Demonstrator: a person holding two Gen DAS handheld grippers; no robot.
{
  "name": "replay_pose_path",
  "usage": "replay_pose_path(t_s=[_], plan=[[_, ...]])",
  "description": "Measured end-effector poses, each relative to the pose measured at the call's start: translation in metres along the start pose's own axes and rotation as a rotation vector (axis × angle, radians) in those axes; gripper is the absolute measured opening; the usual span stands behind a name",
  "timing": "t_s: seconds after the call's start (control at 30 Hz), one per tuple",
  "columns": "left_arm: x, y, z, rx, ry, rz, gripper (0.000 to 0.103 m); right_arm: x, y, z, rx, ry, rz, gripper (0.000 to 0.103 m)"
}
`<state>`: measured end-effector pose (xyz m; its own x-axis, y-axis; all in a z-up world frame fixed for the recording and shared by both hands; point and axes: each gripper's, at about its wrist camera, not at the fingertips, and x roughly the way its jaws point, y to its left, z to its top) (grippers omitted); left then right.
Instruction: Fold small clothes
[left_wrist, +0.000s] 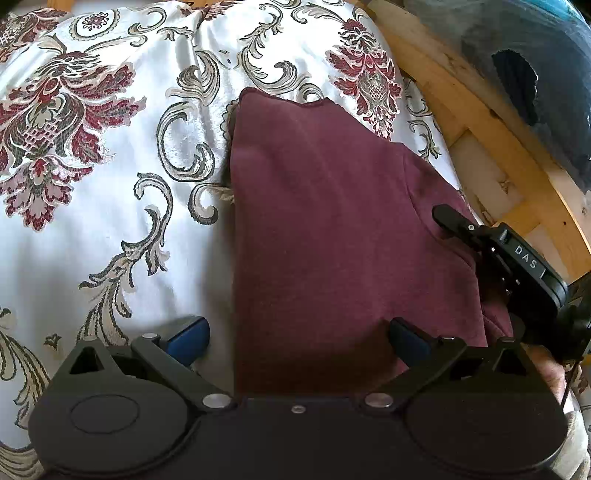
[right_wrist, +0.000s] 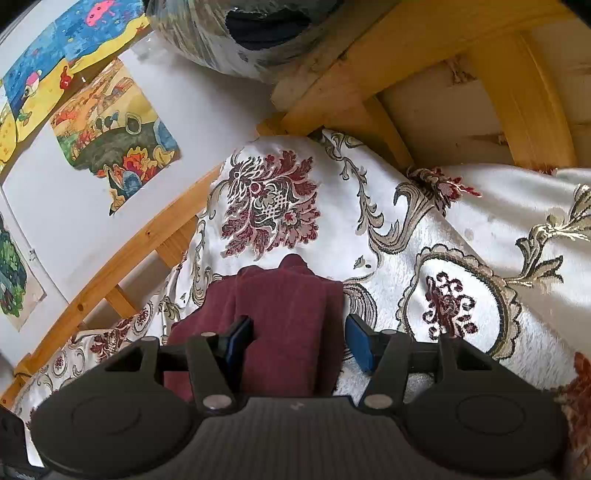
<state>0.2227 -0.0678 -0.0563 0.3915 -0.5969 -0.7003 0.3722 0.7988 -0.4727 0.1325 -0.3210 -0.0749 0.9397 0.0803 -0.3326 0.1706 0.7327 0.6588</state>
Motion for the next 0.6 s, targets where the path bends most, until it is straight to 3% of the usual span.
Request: replay_pose_path(t_s=[0.2, 0.27, 0.3, 0.6], plan=[[0.002, 0.001, -0.001, 0.007, 0.005, -0.006, 0.103, 0.001, 0.007, 0.001, -0.024, 0.016, -0.019, 0.059], [0.002, 0.001, -0.001, 0.006, 0.005, -0.01, 0.103, 0.002, 0.013, -0.001, -0.054, 0.018, -0.025, 0.046], [0.002, 0.001, -0.001, 0.006, 0.006, -0.012, 0.102, 0.002, 0.017, -0.002, -0.072, 0.017, -0.029, 0.044], [0.004, -0.001, -0.003, 0.021, -0.002, 0.004, 0.103, -0.003, 0.059, -0.01, -0.338, 0.0, -0.098, 0.043]])
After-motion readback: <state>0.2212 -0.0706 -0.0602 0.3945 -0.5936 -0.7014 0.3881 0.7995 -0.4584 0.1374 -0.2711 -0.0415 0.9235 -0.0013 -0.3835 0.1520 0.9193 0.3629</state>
